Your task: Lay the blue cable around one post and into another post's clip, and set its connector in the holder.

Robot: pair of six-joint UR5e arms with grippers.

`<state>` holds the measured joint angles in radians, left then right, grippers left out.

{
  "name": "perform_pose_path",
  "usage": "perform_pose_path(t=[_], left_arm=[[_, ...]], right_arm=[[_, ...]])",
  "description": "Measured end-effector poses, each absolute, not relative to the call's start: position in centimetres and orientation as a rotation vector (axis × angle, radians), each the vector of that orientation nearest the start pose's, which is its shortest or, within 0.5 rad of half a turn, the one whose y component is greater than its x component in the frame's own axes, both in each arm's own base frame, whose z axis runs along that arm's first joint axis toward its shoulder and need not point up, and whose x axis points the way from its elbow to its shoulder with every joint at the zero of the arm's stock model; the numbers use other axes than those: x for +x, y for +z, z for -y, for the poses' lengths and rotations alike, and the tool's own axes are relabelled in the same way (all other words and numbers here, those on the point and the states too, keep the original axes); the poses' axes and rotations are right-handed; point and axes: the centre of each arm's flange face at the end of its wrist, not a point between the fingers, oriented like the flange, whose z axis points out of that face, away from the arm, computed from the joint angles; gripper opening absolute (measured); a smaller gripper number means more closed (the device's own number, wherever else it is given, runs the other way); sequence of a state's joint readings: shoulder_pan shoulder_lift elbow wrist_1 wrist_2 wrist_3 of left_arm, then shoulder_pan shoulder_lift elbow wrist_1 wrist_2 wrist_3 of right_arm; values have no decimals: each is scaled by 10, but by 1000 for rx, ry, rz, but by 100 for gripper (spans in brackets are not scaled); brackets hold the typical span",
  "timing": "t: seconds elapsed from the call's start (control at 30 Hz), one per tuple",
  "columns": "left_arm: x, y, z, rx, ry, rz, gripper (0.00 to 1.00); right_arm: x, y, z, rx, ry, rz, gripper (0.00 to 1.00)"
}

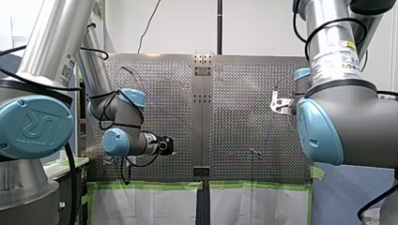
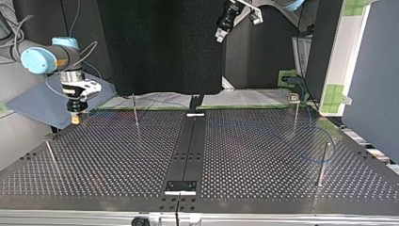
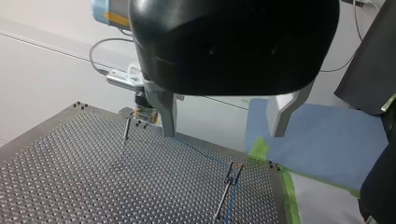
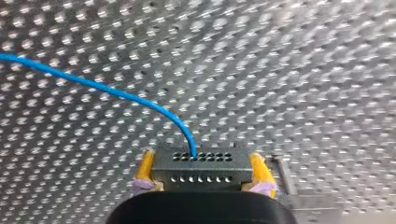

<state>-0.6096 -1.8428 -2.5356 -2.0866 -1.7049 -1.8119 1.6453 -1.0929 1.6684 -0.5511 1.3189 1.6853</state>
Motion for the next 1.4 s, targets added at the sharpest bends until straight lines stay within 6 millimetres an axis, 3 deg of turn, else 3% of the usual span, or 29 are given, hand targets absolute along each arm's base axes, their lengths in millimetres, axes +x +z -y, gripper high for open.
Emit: perform_pose_path(t=[0.33, 0.77, 0.93, 1.17, 1.4], left_arm=[[194, 84, 282, 243, -487, -1776, 95], [195, 83, 277, 234, -449, -1794, 95], [197, 83, 278, 236, -440, -1805, 95], [202, 85, 281, 239, -434, -1814, 95], [204, 86, 282, 239, -432, -1820, 95]], right_arm=[[200, 277, 597, 1342, 1534, 1119, 0], [179, 341, 588, 1252, 1564, 1042, 0], [169, 329, 595, 1263, 1530, 1045, 0], [148, 296, 609, 1285, 1462, 1083, 0], [128, 288, 615, 1278, 1427, 1107, 0]])
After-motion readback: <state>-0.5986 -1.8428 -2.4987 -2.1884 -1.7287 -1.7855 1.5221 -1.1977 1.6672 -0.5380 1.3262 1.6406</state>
